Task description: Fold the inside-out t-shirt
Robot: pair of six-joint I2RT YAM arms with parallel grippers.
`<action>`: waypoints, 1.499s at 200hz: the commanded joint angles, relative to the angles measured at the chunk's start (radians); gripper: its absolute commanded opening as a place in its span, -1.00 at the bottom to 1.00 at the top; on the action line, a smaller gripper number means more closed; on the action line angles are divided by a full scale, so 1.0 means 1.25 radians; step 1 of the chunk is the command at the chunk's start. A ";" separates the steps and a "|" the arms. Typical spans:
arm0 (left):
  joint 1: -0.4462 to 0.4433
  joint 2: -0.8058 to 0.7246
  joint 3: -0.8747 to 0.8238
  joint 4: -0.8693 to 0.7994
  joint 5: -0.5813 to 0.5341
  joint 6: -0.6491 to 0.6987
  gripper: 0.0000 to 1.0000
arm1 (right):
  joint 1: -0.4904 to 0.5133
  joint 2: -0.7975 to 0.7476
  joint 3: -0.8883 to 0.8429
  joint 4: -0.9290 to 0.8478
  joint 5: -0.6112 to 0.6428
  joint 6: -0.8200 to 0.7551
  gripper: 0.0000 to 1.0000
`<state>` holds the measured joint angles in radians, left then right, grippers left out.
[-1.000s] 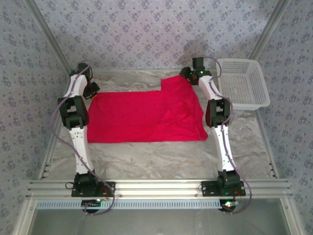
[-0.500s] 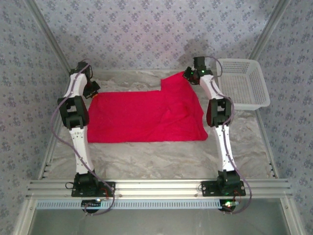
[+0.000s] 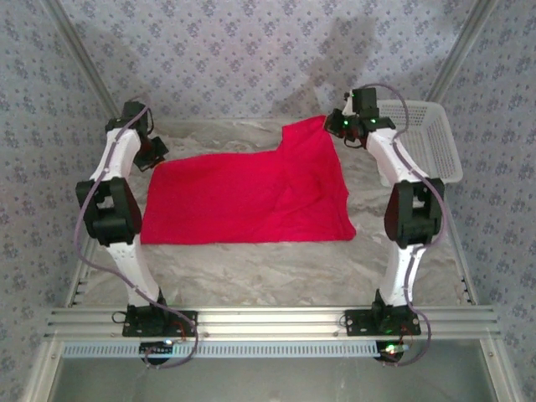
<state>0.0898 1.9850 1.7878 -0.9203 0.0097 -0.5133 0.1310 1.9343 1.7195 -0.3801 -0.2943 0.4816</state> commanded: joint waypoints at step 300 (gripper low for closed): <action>-0.078 -0.506 -0.673 0.296 0.036 -0.129 -0.19 | 0.283 -0.121 -0.357 -0.071 0.281 0.071 0.28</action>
<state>-0.0082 1.3319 0.9890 -0.5518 0.0265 -0.6601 0.4694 1.6588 1.1400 -0.3500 0.0170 0.5644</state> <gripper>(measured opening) 0.408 0.629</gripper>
